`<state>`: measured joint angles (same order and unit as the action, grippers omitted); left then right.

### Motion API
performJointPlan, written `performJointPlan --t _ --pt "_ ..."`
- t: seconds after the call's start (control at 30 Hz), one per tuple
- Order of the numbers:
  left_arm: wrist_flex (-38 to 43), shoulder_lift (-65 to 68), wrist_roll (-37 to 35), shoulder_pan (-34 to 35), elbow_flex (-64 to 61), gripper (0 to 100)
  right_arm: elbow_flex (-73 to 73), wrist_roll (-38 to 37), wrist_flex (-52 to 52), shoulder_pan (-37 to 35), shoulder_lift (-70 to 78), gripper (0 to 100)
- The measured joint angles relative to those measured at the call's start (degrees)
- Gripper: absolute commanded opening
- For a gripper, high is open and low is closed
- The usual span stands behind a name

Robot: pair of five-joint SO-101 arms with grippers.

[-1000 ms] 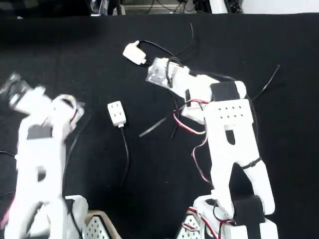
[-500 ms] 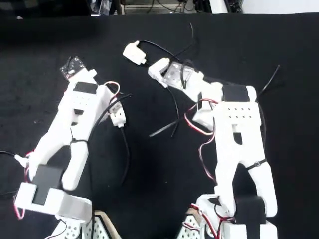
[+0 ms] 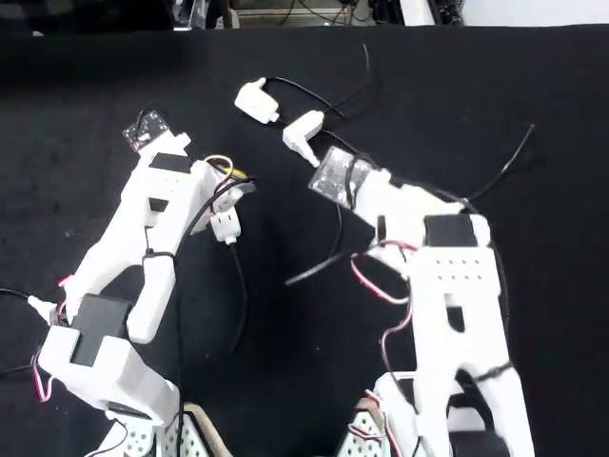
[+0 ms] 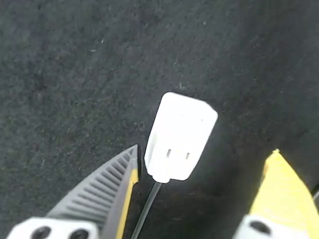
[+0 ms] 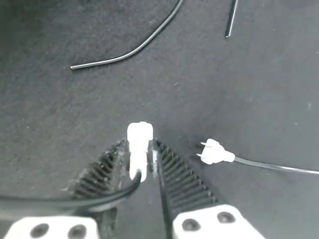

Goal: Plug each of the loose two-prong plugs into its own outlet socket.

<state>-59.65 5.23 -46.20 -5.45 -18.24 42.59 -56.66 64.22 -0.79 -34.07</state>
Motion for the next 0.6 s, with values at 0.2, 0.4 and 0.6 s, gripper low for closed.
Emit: performJointPlan --t 0.2,0.4,0.6 --pt "0.3 2.2 2.5 0.0 0.0 39 1.3 0.0 0.0 0.1 -2.8 1.1" --pt "-2.3 11.6 4.3 0.0 7.0 23 1.4 0.0 0.0 0.1 -2.8 1.1" --pt "-13.5 21.2 6.3 0.0 22.5 8 1.4 0.0 0.0 0.1 -2.8 1.1"
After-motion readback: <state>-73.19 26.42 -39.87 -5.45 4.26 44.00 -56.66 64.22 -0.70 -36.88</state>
